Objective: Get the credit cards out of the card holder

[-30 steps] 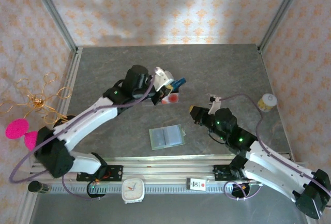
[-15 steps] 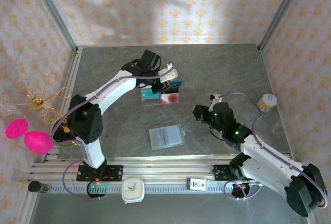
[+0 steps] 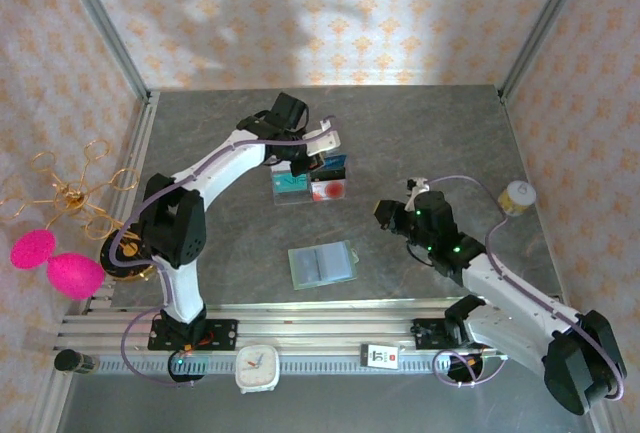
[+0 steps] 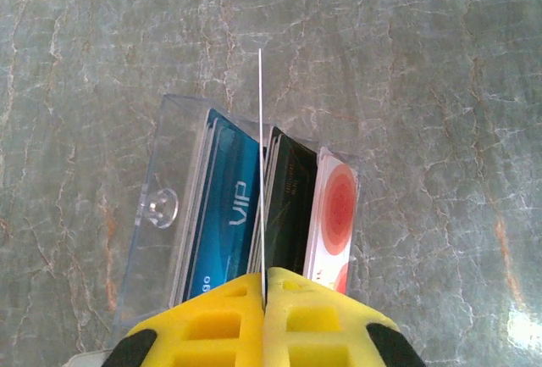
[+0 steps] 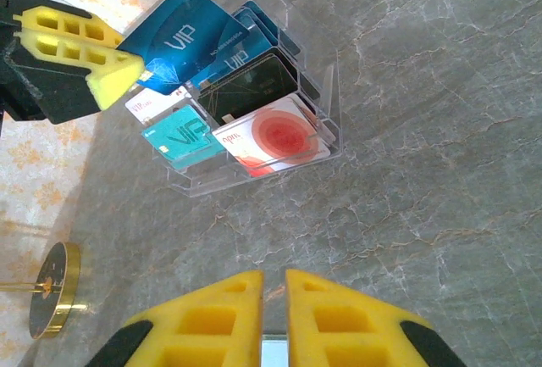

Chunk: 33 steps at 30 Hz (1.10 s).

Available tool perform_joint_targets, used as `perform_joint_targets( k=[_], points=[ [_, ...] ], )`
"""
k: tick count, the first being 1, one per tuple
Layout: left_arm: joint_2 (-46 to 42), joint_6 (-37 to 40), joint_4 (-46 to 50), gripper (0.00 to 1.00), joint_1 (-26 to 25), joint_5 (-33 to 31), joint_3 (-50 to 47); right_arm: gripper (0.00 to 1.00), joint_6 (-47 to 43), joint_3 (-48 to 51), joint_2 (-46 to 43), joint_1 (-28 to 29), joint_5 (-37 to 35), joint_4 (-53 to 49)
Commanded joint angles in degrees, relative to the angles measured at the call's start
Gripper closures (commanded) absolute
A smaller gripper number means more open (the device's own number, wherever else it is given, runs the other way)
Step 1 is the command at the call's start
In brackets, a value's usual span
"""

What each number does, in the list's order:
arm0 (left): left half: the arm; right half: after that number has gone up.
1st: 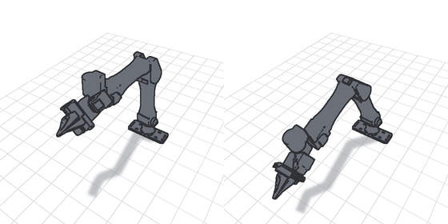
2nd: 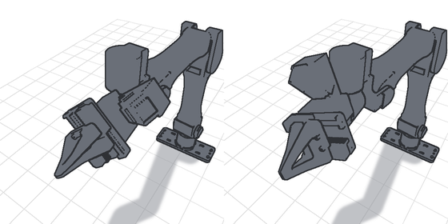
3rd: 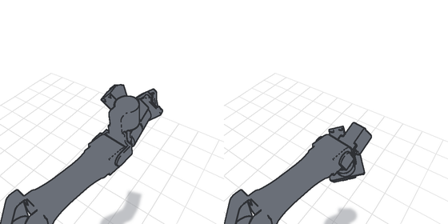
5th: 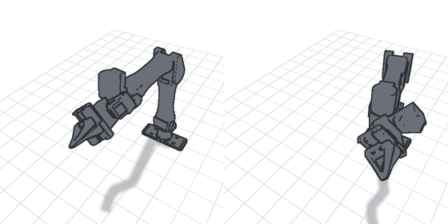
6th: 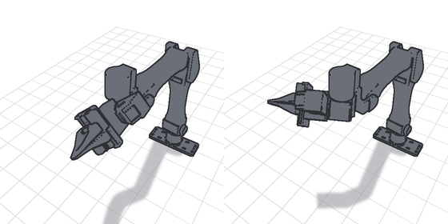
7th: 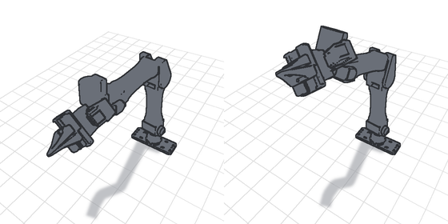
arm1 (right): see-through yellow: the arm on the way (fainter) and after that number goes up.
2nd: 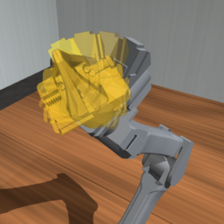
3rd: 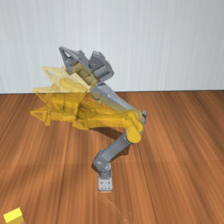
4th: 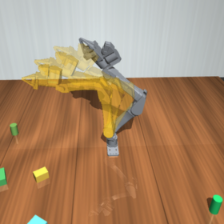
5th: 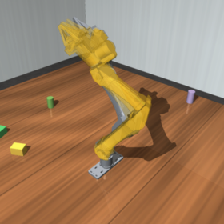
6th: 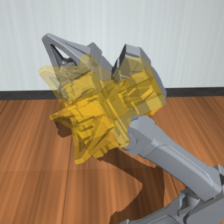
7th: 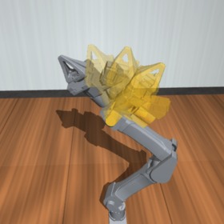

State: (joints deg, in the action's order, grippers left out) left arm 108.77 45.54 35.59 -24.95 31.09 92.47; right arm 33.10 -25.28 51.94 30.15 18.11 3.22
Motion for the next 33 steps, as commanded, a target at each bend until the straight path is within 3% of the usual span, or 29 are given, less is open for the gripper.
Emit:
perform_joint_targets(
  k=[1, 33],
  points=[
    [2.0, 1.7, 1.9, 1.00, 0.8, -0.5, 2.0, 0.86, -0.9, -2.4, 0.3, -0.4, 1.0, 2.0],
    [4.7, 0.8, -0.9, 1.00, 1.4, -6.0, 2.8, 0.87, -0.6, -4.2, 1.9, -0.4, 5.1, 2.2]
  ],
)
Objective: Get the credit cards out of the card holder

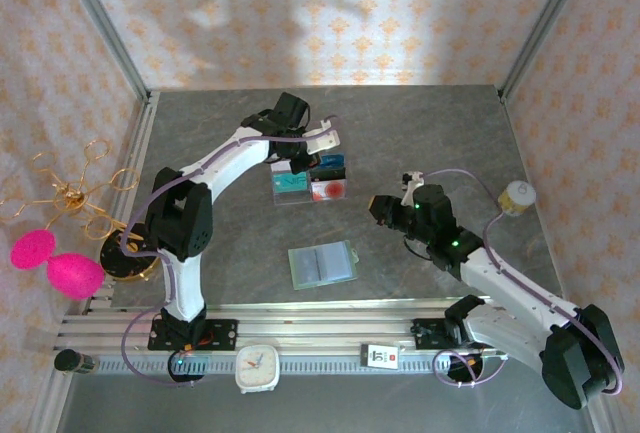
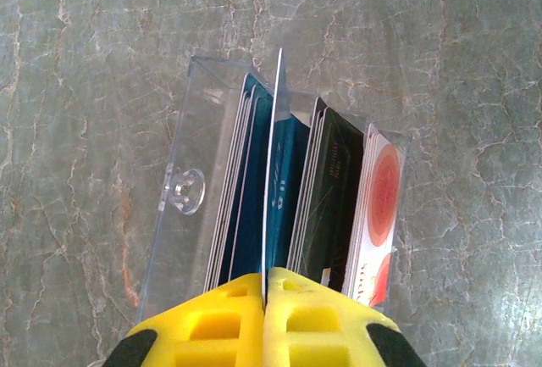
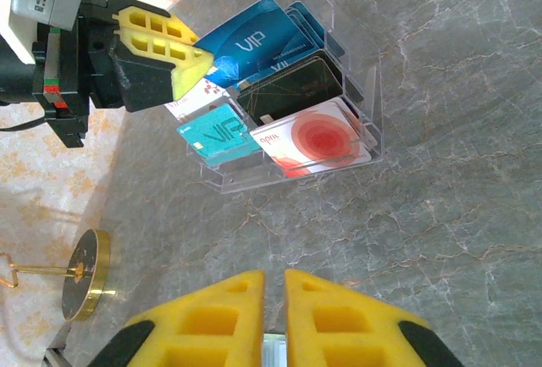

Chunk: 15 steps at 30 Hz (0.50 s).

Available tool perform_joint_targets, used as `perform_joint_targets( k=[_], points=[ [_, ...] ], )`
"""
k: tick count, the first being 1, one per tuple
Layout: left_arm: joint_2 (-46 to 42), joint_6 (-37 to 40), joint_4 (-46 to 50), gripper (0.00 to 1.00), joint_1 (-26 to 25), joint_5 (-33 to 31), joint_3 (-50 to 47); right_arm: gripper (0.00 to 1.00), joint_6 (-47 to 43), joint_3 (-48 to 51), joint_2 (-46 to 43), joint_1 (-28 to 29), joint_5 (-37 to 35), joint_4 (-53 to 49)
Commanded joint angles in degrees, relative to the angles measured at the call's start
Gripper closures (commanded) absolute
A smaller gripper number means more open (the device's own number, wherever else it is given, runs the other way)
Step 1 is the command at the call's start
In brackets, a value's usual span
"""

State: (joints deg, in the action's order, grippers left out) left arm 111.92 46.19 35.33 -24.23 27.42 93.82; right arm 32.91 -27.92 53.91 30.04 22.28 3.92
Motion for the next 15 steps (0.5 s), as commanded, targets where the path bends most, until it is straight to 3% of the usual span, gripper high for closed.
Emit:
perform_joint_targets(
  k=[1, 15],
  points=[
    [1.7, -0.6, -1.2, 1.00, 0.8, -2.9, 1.5, 0.87, -0.4, -1.5, 0.0, -0.3, 1.1, 1.5],
    [-2.2, -7.4, -8.8, 0.71, 0.7, -6.5, -2.7, 0.82, 0.1, -0.4, -0.4, -0.3, 2.7, 2.0]
  ],
)
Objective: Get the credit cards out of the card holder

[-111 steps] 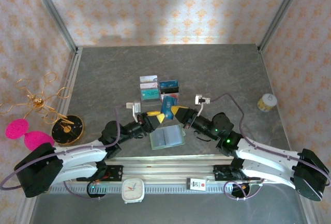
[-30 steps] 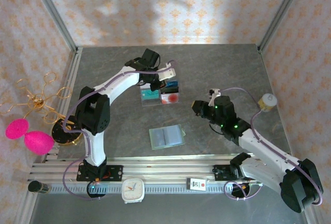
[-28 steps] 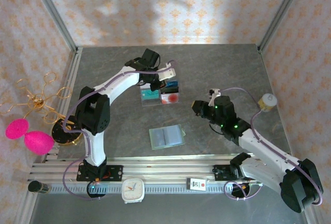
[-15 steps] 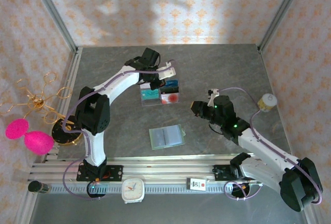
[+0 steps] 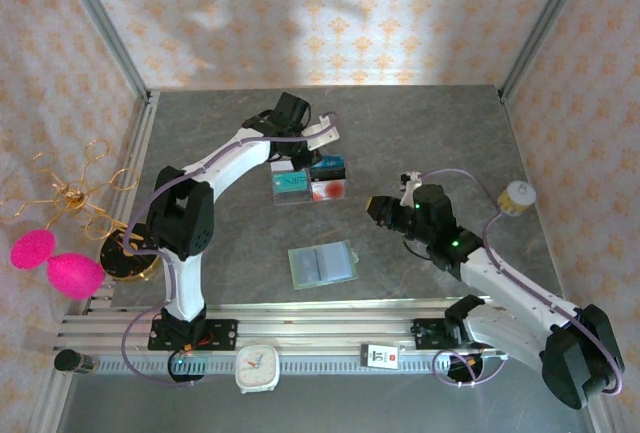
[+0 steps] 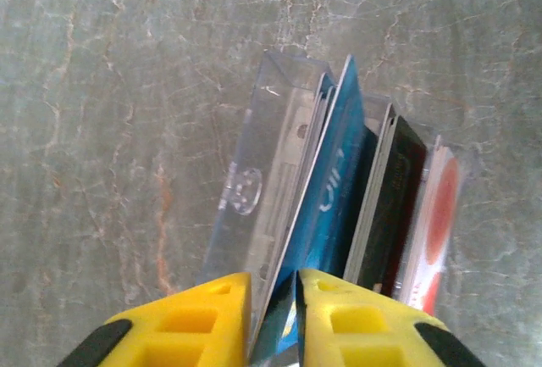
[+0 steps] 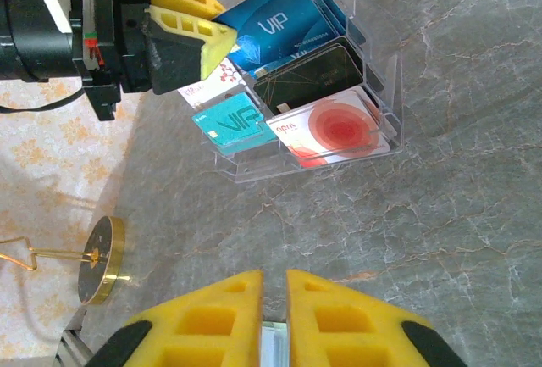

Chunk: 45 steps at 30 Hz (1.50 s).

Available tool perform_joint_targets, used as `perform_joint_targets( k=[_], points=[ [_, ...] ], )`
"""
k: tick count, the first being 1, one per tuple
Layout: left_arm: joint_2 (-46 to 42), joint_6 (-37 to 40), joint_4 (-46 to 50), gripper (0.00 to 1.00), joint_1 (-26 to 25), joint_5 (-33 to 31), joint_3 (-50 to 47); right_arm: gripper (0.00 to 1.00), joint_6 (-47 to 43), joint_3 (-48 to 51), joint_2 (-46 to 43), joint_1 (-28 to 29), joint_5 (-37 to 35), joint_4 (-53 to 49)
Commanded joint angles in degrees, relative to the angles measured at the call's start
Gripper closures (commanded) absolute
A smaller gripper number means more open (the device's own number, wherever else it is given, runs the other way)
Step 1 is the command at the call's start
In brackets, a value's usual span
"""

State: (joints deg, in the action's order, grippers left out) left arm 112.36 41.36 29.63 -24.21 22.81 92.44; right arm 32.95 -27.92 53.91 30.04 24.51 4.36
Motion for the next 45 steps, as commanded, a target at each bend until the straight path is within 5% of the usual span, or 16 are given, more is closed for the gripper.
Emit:
perform_joint_targets(
  k=[1, 10, 14, 20, 26, 34, 41, 45],
  points=[
    [-2.7, -3.2, -3.6, 0.70, 0.7, -1.4, -1.5, 0.81, 0.0, -0.4, -0.4, -0.3, 0.5, 1.3],
    [-10.4, -12.5, -8.9, 0.65, 1.4, 4.2, -2.5, 0.62, -2.9, -1.0, 2.9, 0.5, 3.4, 1.0],
    [-19.3, -26.9, -22.2, 0.64, 1.2, 10.7, -11.2, 0.59, -5.3, -1.9, 6.0, 5.4, -0.4, -0.1],
    [-33.6, -58.3, -50.1, 0.62, 0.9, 8.1, -36.4, 0.57, -8.2, -5.1, 12.9, 18.4, -11.1, -1.8],
    [-45.5, -77.6, -64.2, 0.62, 0.3, 2.7, -59.7, 0.57, -9.9, -9.5, 24.1, 30.8, -21.9, -3.3],
    [-57.9, -83.5, -62.8, 0.61, -1.9, -3.5, -73.6, 0.57, -10.9, -17.4, 37.3, 39.9, -30.4, -6.1],
    [-60.1, -84.0, -61.0, 0.62, -2.7, -3.3, -76.9, 0.58, -9.2, -21.8, 44.7, 42.8, -36.0, -11.9],
    [-61.1, -83.7, -59.9, 0.63, -3.3, -3.5, -78.1, 0.68, -7.6, -22.2, 47.1, 43.4, -36.5, -13.5]
  ],
)
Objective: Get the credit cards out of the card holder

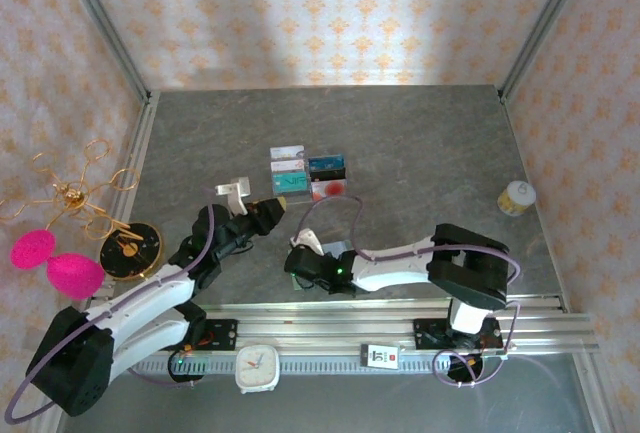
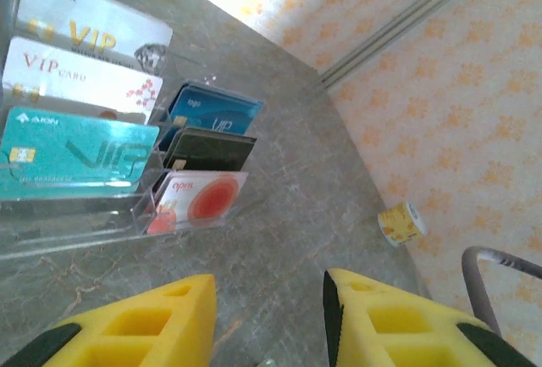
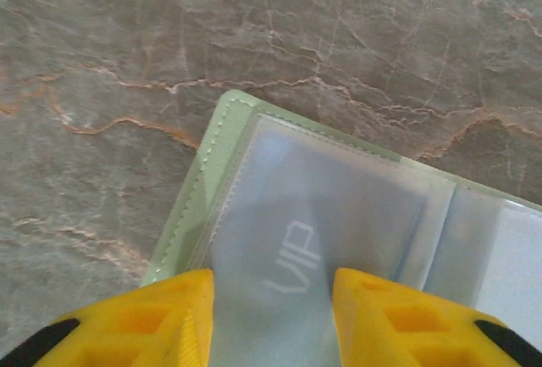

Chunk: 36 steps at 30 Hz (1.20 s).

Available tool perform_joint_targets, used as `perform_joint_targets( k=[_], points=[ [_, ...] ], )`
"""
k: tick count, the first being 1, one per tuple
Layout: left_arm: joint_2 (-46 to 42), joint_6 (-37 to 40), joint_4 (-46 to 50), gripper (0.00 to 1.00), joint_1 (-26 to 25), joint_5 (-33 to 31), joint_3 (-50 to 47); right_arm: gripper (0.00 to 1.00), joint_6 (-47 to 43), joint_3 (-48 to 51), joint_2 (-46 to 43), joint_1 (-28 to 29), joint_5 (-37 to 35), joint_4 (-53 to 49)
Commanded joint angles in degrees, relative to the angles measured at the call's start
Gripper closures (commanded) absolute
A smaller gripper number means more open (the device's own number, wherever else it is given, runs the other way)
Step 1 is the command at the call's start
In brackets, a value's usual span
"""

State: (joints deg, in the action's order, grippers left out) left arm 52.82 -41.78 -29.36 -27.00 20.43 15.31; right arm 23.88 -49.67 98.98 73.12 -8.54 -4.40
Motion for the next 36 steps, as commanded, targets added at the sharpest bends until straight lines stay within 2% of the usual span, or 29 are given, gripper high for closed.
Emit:
perform_joint_targets(
  k=[1, 3, 7, 11, 14, 20, 24, 28, 33, 36],
  points=[
    [-1.9, -0.4, -0.5, 0.63, -0.8, -1.2, -1.3, 0.76, 2.2, -0.4, 2.2, 0.3, -3.6, -4.8],
    [-2.4, -0.3, 0.5, 0.64, -1.5, -1.5, -1.7, 0.86, 3.8, 0.5, 1.1, 0.3, -4.0, -3.8],
    [-3.0, -0.8, 2.5, 0.70, -4.1, -2.5, -2.6, 0.95, 5.8, 3.3, -3.3, 0.0, -3.2, 1.4],
    [-3.2, -1.1, 6.0, 0.86, -7.6, -5.2, -3.1, 0.98, 7.9, 6.7, -7.1, -0.8, 0.3, 8.4],
    [-3.0, -1.0, 10.3, 1.00, -9.5, -7.1, -3.0, 0.99, 8.6, 7.1, -8.2, -1.0, 0.5, 9.5],
    [-3.9, -0.7, 16.5, 1.00, -11.8, -8.0, -4.4, 1.00, 9.3, 6.9, -7.9, -1.4, 1.4, 9.7],
    [-0.4, -0.2, 18.4, 1.00, -14.4, -6.7, -3.9, 1.00, 9.7, 7.2, -8.0, -1.4, 1.2, 10.0],
    [2.4, -0.1, 17.1, 1.00, -15.7, -5.5, -4.0, 0.95, 9.7, 7.8, -8.8, -1.4, 1.2, 10.8],
    [8.4, 0.2, 14.4, 1.00, -17.3, -3.0, -2.2, 0.71, 10.5, 10.1, -13.1, -1.4, -1.1, 11.3],
    [11.9, 0.1, 12.2, 1.00, -18.7, -2.4, -0.9, 0.67, 12.0, 12.7, -18.5, -1.5, -4.1, 11.1]
  ],
)
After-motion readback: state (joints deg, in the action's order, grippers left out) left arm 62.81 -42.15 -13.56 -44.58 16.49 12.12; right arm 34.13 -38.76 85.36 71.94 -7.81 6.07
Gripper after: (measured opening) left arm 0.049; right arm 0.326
